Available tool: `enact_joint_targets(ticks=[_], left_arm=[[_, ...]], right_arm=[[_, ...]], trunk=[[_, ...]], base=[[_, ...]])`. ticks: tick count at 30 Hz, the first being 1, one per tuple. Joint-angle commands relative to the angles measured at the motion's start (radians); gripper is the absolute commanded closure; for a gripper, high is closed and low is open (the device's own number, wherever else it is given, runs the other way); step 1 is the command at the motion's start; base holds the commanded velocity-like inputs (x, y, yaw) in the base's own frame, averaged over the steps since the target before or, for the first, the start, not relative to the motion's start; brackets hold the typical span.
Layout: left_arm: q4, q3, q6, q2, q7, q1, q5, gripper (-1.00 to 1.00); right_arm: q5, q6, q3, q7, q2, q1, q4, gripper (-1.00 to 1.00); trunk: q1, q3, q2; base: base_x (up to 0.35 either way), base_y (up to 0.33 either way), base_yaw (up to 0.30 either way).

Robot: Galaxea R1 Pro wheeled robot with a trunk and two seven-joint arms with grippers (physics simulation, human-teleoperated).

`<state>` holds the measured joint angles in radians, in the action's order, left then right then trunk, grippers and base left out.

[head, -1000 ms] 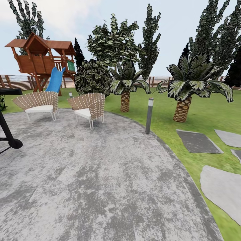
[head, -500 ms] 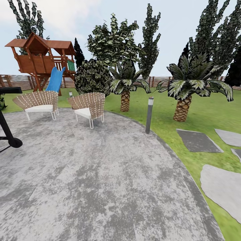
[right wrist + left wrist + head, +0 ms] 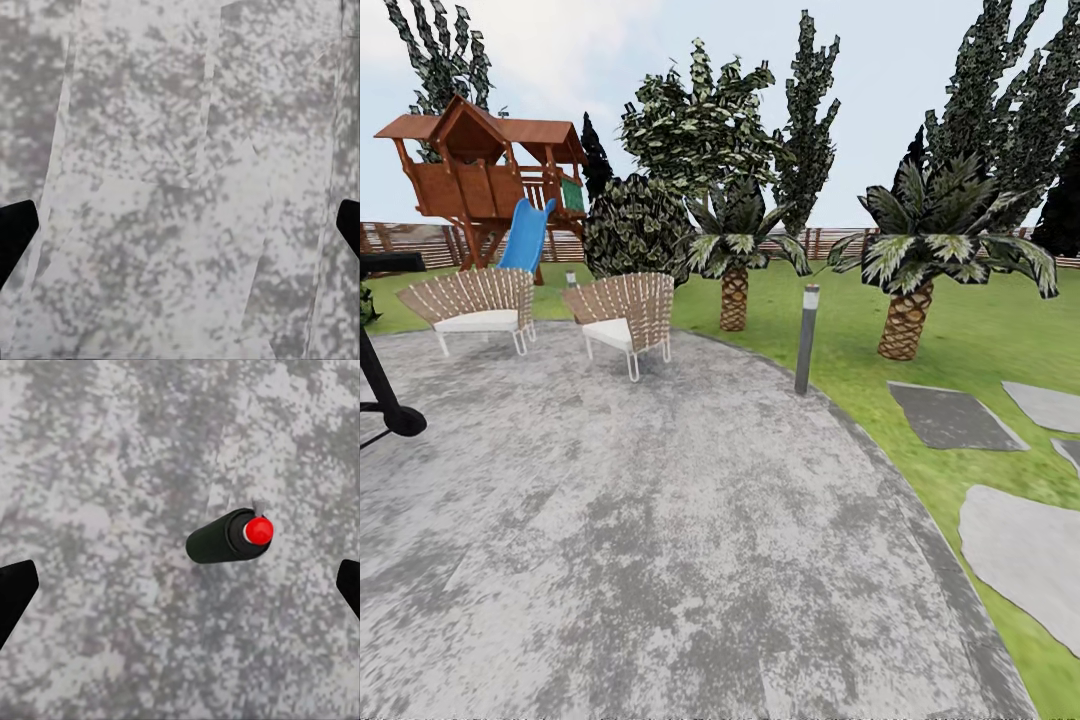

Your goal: In the garden, pick up the pesticide atomizer on the floor and spray pesticide onto both trees until each tree trunk is fully covered.

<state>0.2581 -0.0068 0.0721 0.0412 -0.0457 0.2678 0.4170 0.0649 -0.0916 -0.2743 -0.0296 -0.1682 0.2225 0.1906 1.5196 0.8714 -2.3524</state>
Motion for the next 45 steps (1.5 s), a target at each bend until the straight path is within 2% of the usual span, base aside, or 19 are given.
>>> enact_joint_targets(ticks=[1, 4, 13, 26, 45], left_arm=[[-0.001, -0.001, 0.003, 0.000, -0.005, 0.001, 0.008, -1.00], [-0.002, -0.001, 0.003, 0.000, -0.005, 0.000, 0.007, -1.00], [-0.003, -0.001, 0.017, 0.000, -0.005, 0.000, 0.006, -1.00], [-0.006, -0.002, 0.027, 0.000, -0.005, -0.001, 0.006, -1.00], [-0.005, -0.001, 0.032, 0.000, -0.005, 0.000, 0.006, -1.00]], right_arm=[[0.007, -0.004, -0.008, -0.005, 0.003, 0.001, 0.013, -1.00], [0.006, -0.012, -0.010, -0.008, 0.013, 0.001, 0.048, -1.00], [0.000, -0.067, -0.016, -0.010, 0.017, 0.001, 0.063, -1.00], [0.004, -0.073, -0.014, -0.010, 0.020, 0.000, 0.050, -1.00], [0.004, -0.073, -0.013, -0.010, 0.020, 0.000, 0.044, -1.00]], trunk=[[0.004, 0.004, -0.008], [0.015, 0.014, -0.029], [0.015, 0.014, -0.029], [0.015, 0.014, -0.029], [0.015, 0.014, -0.029]], base=[[0.000, 0.000, 0.000], [0.000, 0.000, 0.000], [0.000, -0.005, 0.000], [0.000, -0.158, 0.000], [0.000, -0.012, 0.000]])
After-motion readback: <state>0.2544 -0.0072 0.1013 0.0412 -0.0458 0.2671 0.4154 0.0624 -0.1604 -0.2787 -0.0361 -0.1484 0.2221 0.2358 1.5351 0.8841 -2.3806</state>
